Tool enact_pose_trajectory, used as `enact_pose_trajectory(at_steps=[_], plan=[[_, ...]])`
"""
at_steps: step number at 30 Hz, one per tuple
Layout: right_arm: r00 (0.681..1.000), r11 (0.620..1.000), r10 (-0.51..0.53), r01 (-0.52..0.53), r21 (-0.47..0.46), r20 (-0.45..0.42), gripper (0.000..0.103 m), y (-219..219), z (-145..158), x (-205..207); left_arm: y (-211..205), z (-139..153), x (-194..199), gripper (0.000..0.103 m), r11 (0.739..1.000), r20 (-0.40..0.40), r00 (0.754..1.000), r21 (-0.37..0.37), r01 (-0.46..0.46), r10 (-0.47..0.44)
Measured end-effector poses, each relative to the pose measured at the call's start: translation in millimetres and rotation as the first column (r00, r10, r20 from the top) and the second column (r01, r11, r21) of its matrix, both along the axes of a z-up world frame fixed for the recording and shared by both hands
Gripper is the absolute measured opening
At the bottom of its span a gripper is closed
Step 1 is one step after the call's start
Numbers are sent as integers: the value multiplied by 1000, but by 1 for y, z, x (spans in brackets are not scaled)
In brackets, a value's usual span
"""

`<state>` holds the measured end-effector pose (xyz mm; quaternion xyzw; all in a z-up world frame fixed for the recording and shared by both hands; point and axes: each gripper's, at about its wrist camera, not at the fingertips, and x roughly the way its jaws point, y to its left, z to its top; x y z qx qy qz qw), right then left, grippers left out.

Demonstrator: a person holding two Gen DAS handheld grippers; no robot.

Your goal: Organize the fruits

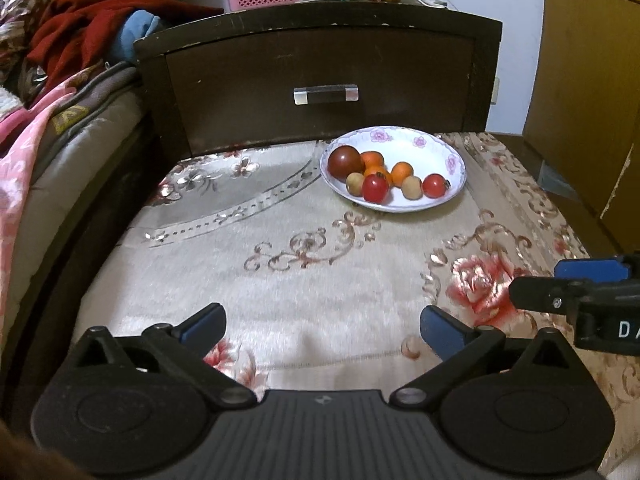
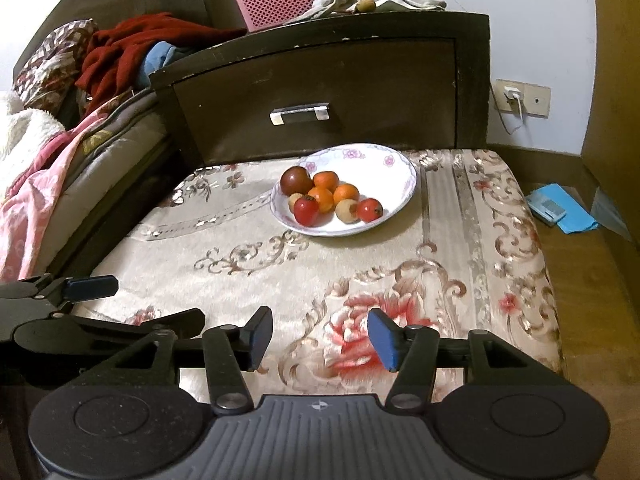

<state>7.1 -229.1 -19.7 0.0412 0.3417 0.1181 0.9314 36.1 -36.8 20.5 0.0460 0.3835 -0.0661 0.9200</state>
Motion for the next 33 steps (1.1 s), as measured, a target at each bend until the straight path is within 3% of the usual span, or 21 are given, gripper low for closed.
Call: enact_pose_trajectory(at_steps=[17, 33], plan=[[999, 1000, 12, -12, -24, -35, 49, 13, -9, -41, 8, -2, -32, 103, 1000, -29, 1000, -18, -5, 5], [999, 999, 15, -16, -29, -50, 51, 18, -14, -46, 12, -5, -35, 103, 1000, -47, 999, -25, -15, 14]])
